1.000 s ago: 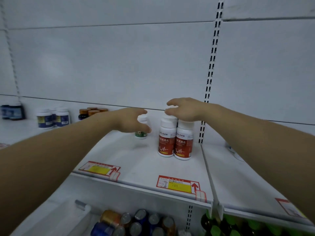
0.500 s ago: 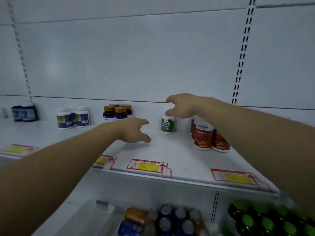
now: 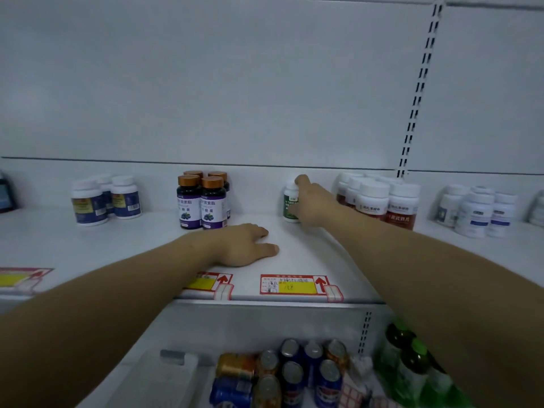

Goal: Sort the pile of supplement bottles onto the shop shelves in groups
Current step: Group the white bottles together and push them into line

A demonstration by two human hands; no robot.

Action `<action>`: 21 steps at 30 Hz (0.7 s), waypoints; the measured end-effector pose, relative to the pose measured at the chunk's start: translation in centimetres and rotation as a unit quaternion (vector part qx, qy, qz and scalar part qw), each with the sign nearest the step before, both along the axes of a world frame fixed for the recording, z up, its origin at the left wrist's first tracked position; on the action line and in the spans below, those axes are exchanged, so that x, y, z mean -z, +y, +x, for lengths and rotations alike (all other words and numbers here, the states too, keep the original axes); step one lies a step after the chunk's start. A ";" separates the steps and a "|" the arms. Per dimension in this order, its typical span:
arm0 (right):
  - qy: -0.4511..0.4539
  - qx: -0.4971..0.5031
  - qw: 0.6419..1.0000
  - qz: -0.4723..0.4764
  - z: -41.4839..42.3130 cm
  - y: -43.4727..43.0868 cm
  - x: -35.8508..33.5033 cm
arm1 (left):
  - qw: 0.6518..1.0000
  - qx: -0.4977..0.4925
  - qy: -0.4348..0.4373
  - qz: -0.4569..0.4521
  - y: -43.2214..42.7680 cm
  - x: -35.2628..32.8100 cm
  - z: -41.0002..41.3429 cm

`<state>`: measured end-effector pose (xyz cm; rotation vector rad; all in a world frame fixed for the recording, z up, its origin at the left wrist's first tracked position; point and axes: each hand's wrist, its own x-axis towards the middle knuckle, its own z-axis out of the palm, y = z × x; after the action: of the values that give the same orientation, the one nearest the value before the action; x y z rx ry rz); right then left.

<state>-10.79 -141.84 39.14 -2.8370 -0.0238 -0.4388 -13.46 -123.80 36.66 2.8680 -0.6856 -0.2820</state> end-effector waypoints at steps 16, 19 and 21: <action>-0.046 -0.002 0.998 -0.040 1.7 0.9 0.6 | 0.999 -0.033 0.006 0.009 0.3 -0.8 -0.6; -0.056 -0.007 0.998 -0.022 1.9 0.9 0.7 | 0.999 -0.048 0.007 0.012 1.2 -1.0 -1.2; -0.096 -0.014 0.994 -0.049 1.9 1.2 0.5 | 0.998 -0.058 0.004 0.016 2.1 -1.2 -1.8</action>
<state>-8.92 -140.67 38.63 -2.8739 -0.1260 -0.7219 -15.25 -121.72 37.85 2.9205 -0.5153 -0.2913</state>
